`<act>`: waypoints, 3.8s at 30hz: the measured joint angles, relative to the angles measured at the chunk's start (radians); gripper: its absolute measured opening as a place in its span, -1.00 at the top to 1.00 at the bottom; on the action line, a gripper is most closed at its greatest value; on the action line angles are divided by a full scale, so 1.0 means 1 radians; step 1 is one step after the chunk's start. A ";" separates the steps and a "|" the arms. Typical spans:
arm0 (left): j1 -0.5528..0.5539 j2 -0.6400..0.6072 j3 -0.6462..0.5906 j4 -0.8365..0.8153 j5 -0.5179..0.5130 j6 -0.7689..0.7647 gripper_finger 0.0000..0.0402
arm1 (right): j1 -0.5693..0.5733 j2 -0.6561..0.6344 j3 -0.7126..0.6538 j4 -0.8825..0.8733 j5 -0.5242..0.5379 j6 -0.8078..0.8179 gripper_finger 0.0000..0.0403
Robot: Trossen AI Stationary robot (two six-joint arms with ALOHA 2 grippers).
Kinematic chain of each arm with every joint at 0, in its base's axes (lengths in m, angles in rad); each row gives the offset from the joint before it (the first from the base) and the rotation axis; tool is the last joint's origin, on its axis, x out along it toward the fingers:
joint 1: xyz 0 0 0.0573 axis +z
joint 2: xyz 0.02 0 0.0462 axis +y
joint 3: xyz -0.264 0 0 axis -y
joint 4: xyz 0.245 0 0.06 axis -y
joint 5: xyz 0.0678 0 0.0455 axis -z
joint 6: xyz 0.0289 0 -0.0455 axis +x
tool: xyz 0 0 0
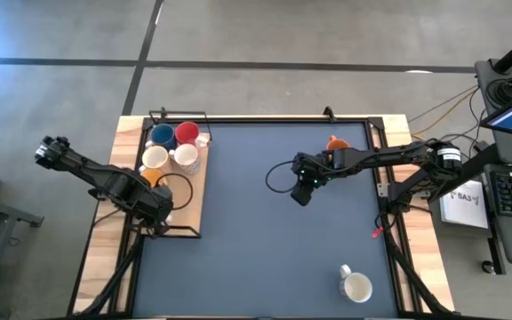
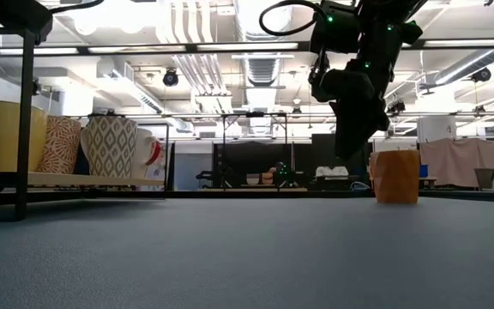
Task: Place coffee mugs
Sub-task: Put the green patterned mug on the shelf, then move the orange patterned mug to the left center of the table
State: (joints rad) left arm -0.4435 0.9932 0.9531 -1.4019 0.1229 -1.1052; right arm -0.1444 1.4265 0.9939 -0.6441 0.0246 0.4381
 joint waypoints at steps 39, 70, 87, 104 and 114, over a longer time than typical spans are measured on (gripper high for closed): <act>0.000 -0.002 0.074 -0.061 0.014 -0.150 0.56 | -0.078 0.000 0.000 0.000 0.002 -0.098 0.37; 0.003 0.042 0.196 0.197 -0.727 0.266 0.56 | -0.357 -0.111 0.009 -0.225 0.073 -0.047 0.40; 0.022 0.042 0.196 0.197 -0.752 0.288 0.56 | -0.411 -0.050 0.149 -0.405 0.126 -0.139 0.43; 0.022 0.042 0.196 0.206 -0.768 0.297 0.56 | -0.419 0.095 0.134 -0.384 0.133 -0.189 0.47; 0.022 0.042 0.196 0.206 -0.768 0.335 0.56 | -0.376 0.172 0.211 -0.372 0.029 -0.214 0.90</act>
State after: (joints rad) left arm -0.4217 1.0348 1.1496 -1.1961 -0.6449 -0.7697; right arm -0.5199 1.5981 1.2045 -1.0166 0.0538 0.2238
